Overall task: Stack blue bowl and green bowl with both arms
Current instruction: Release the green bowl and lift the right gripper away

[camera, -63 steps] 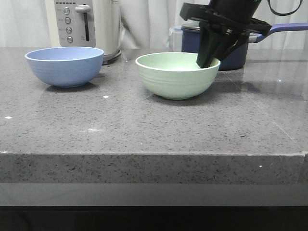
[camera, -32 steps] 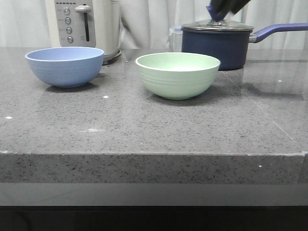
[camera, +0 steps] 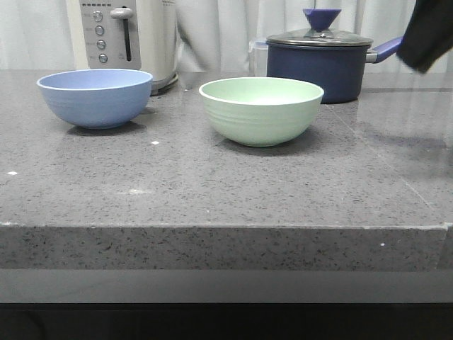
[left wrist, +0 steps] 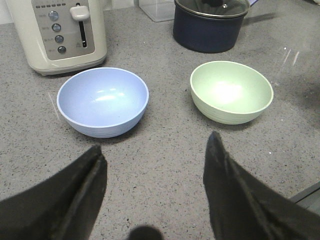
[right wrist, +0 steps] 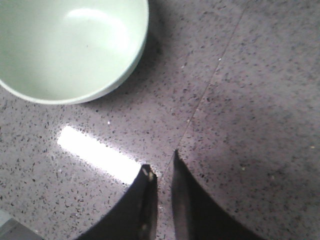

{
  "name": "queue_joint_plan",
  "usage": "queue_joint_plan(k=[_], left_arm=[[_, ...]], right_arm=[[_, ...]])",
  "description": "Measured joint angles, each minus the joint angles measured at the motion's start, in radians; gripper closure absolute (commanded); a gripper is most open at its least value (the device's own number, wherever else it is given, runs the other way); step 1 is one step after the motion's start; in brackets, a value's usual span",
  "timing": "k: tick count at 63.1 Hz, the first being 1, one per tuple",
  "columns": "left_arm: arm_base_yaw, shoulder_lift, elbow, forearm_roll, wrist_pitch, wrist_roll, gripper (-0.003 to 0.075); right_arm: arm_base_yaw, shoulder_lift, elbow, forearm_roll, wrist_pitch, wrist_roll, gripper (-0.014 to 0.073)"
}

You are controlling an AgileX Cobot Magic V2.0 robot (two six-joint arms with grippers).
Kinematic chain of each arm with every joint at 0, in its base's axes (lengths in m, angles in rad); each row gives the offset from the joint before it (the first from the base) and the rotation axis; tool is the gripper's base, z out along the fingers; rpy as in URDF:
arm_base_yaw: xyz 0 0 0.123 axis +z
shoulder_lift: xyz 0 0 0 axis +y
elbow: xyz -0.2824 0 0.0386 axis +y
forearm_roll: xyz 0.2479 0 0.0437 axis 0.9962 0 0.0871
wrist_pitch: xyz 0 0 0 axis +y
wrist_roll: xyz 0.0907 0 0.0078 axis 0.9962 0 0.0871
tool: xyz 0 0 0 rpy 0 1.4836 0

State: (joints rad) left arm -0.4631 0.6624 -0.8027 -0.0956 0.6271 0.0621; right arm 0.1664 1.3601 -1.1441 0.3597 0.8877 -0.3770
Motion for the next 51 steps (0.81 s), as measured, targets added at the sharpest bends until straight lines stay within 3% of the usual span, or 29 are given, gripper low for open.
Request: queue_joint_plan(k=[21,38,51], left_arm=[[0.0,0.0,0.0,0.0,0.0,0.0,0.0302],[0.0,0.0,0.0,0.0,0.0,0.0,0.0302],[0.0,0.0,0.0,0.0,0.0,0.0,0.0302]], right_arm=[[0.0,0.033,0.077,0.242,-0.104,-0.329,0.0658],[0.0,0.104,0.077,0.338,-0.161,-0.452,0.0658],[0.0,0.143,0.077,0.369,-0.176,-0.474,0.0658]])
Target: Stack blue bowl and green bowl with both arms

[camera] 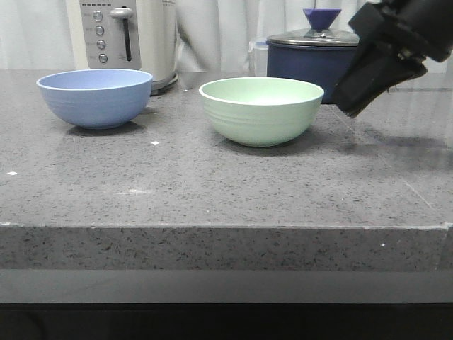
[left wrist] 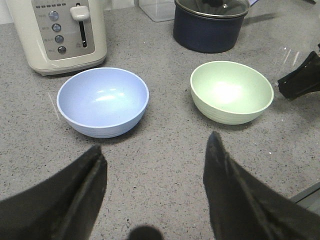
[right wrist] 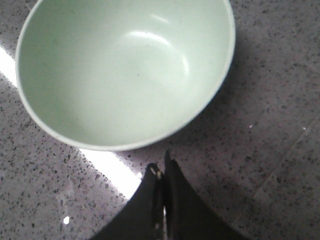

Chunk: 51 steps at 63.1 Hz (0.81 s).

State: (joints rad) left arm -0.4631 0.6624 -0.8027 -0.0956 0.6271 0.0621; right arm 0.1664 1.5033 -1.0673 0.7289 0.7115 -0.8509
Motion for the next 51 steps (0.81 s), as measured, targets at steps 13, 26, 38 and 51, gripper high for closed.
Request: queue_joint_plan(k=[13,26,38,51], left_arm=[[0.0,0.0,0.0,0.0,0.0,0.0,0.0302],[0.0,0.0,0.0,0.0,0.0,0.0,0.0302],[0.0,0.0,0.0,0.005,0.0,0.0,0.0302],[0.0,0.04,-0.018,0.039,0.012,-0.002,0.0302]], right_arm=[[0.0,0.017,0.0,0.004,-0.015,-0.002,0.0658],[0.0,0.019,0.0,0.007,-0.029,-0.001,0.0658],[0.0,0.021,0.0,0.007,-0.028,-0.001,0.0658],[0.0,0.021,0.0,0.007,-0.028,-0.002,0.0658]])
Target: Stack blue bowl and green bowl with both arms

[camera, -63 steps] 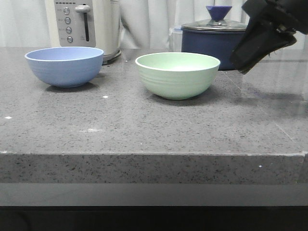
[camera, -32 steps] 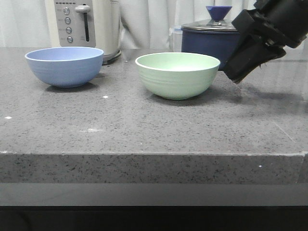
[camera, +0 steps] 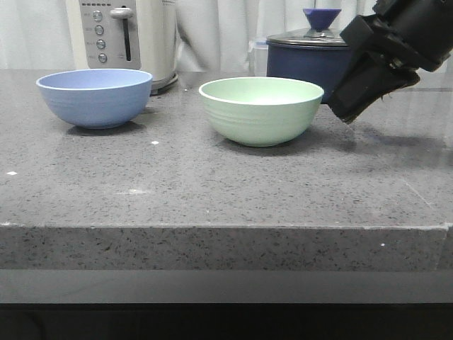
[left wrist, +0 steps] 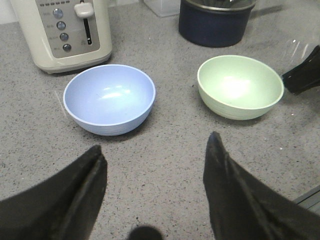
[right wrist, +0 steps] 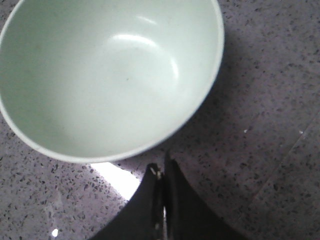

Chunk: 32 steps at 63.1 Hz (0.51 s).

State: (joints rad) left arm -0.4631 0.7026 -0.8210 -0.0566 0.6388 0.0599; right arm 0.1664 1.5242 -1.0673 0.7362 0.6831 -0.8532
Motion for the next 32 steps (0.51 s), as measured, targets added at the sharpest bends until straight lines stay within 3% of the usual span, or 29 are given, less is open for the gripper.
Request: queue_joint_plan(k=[8,32], left_arm=[[0.038,0.088,-0.074,0.015,0.057,-0.005,0.0302],[0.293,0.5,-0.402,-0.011,0.257,-0.016,0.0302]], right_arm=[[0.0,0.0,0.0,0.002,0.0,0.0,0.0658],[0.0,0.0,0.0,0.002,0.002,0.0,0.0658]])
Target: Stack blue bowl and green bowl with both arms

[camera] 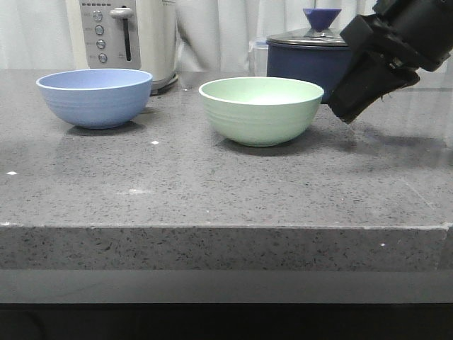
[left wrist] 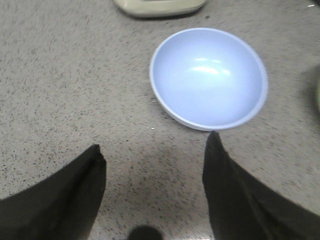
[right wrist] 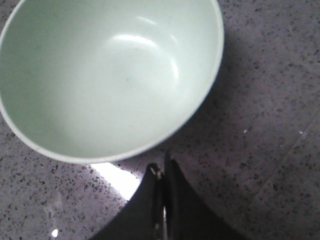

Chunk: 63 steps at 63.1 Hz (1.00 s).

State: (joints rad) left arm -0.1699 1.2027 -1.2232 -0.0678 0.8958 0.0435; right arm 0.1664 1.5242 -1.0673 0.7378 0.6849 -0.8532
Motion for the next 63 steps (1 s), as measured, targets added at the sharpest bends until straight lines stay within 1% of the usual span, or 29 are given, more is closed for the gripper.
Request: queue_joint_plan(k=[15,27,33,45,60,63], left_arm=[[0.055,0.265,-0.18,-0.06,0.108,-0.002,0.0302],[0.057,0.424,-0.272,-0.132,0.12,-0.002,0.0302],[0.057,0.479,-0.304,-0.154,0.119,-0.002,0.0302],[0.057,0.564,-0.325,-0.19,0.07,-0.002,0.0302],[0.057,0.605,-0.33,-0.215,0.035,-0.002,0.0303],[0.057,0.612,-0.33,-0.215,0.031,-0.002,0.0314]], right_arm=[[0.0,0.0,0.0,0.0,0.0,0.0,0.0658],[0.0,0.0,0.0,0.002,0.0,0.0,0.0658],[0.0,0.0,0.0,0.001,0.0,0.0,0.0658],[0.0,0.0,0.0,0.001,0.0,0.0,0.0658],[0.0,0.0,0.0,0.001,0.0,0.0,0.0658],[0.0,0.0,0.0,0.001,0.0,0.0,0.0658]])
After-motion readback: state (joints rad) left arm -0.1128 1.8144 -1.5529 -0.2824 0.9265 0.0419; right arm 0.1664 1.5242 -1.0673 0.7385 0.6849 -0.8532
